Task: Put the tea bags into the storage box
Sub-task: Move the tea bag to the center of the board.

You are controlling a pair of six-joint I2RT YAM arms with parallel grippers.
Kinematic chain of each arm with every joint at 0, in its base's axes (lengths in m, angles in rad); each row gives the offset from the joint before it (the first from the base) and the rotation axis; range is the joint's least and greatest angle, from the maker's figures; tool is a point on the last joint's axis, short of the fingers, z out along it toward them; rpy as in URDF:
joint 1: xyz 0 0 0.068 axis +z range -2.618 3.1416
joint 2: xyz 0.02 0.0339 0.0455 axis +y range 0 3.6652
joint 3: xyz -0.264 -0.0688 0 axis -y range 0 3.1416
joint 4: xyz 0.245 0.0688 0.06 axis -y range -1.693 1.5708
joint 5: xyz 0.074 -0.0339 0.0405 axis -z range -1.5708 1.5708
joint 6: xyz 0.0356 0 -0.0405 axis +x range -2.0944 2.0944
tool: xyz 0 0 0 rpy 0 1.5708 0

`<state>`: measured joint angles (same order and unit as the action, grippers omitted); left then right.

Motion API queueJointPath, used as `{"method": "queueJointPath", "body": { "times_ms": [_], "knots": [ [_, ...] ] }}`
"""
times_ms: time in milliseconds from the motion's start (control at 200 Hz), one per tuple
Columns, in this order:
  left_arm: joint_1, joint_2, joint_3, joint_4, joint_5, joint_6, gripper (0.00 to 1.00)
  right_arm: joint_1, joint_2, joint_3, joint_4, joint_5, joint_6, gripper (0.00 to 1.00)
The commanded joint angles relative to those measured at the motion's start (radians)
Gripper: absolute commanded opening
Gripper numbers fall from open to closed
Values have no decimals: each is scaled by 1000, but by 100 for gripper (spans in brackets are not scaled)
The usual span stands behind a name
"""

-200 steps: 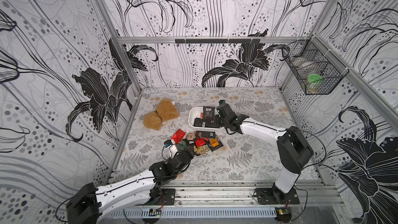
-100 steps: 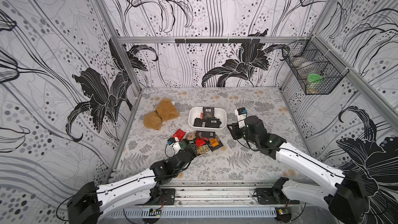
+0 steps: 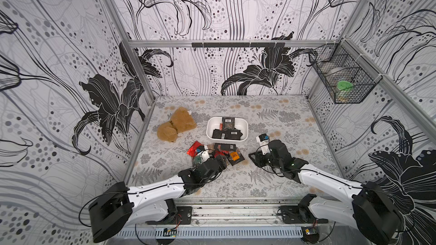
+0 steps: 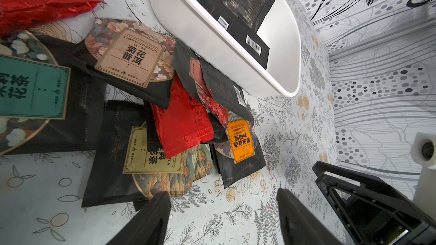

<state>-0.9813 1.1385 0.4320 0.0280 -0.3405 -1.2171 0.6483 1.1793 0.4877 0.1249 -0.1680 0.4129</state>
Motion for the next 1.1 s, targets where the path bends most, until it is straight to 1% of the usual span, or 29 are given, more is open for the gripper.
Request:
{"method": "queueJointPath", "body": {
  "times_ms": [0, 185, 415, 556, 691, 836, 1096],
  "knots": [
    [-3, 42, 28, 65, 20, 15, 73, -3, 66, -13, 129, -95, 63, 42],
    [-3, 98, 48, 66, 13, 18, 71, -4, 140, -3, 164, -104, 89, 40],
    [-3, 115, 48, 60, -1, 15, 71, -4, 273, 42, 199, -183, 109, 38],
    [-4, 121, 38, 75, 5, 21, 71, -4, 308, 55, 208, -201, 114, 41],
    [-3, 134, 53, 43, 1, 30, 71, -4, 336, 70, 216, -217, 118, 41],
    [-3, 127, 41, 33, -5, 21, 71, -4, 365, 85, 233, -247, 119, 37],
    [-4, 83, 15, 29, -20, 5, 71, -3, 406, 114, 208, -240, 124, 38]
  ]
}}
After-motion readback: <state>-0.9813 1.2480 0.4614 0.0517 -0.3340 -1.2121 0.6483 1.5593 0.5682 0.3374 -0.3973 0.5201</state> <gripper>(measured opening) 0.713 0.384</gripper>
